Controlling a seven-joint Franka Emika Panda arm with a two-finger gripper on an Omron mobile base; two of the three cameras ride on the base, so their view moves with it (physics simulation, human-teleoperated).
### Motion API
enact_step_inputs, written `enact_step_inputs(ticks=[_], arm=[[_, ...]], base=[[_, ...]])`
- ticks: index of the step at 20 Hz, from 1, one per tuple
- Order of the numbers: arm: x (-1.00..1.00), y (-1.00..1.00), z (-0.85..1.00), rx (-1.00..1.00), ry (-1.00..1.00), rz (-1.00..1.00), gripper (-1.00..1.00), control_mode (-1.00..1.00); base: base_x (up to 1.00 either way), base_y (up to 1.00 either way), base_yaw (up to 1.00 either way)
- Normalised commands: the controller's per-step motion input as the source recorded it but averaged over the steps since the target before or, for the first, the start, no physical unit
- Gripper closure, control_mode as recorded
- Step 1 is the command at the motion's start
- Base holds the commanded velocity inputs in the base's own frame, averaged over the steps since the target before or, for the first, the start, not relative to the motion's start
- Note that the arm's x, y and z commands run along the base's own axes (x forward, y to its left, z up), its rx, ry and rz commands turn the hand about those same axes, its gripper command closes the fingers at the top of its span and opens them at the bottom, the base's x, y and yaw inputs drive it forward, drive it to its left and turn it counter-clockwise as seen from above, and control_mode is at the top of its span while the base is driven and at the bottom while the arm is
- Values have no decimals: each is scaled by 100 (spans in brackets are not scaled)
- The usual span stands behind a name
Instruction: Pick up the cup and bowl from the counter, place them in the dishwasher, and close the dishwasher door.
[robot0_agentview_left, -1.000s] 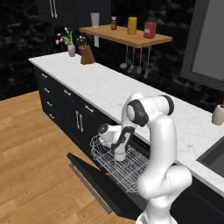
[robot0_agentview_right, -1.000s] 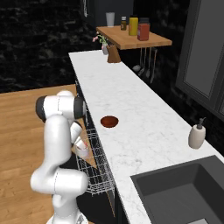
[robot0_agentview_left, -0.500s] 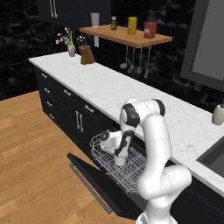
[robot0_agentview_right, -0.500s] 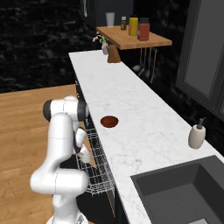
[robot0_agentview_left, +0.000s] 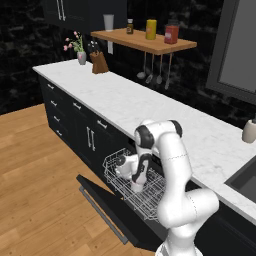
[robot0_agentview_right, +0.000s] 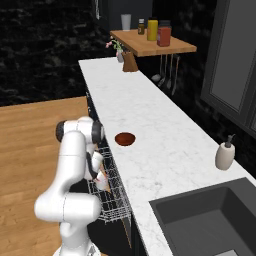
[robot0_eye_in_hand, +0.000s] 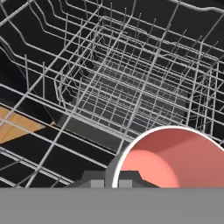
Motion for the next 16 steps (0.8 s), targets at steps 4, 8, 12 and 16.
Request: enact_step_inputs(ticks=[4,8,12,16], arm=[[6,0,-68,0,0,0,100,-100],[1,0,-64,0,0,2,100,-100],[0,11,-67,0,0,2,100,-100],[0,22,-75,0,-1,1,100,-100]], base=[[0,0,0],[0,0,0],[0,0,0],[0,0,0]])
